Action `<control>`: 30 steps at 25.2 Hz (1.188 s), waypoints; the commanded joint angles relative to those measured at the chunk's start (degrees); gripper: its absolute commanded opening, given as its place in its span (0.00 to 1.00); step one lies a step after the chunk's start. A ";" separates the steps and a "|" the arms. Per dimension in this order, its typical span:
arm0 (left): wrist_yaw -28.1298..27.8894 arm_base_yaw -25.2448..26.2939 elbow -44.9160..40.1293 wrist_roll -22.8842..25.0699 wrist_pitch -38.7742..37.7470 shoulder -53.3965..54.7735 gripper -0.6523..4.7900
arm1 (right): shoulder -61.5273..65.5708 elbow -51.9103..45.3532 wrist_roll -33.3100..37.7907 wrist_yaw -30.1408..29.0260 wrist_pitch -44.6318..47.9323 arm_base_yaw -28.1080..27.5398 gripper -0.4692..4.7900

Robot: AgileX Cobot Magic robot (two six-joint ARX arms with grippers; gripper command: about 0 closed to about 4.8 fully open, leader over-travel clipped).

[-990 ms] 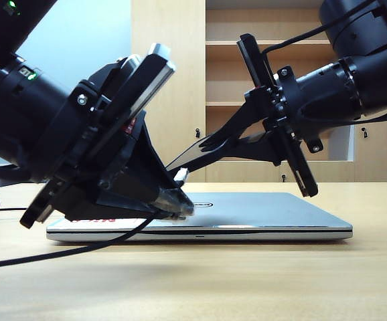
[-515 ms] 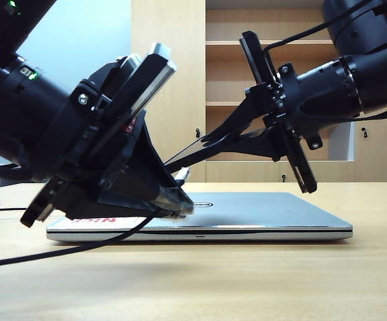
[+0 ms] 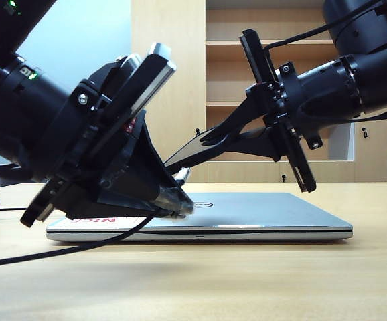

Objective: Pick up the charging cable and the phone, plug the charging cable into the charging port on the phone, and finally place them back on the table.

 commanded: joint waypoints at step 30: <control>-0.07 -0.02 0.24 -0.17 1.09 -0.13 0.11 | -0.50 0.33 -2.38 -0.11 2.01 -0.07 0.08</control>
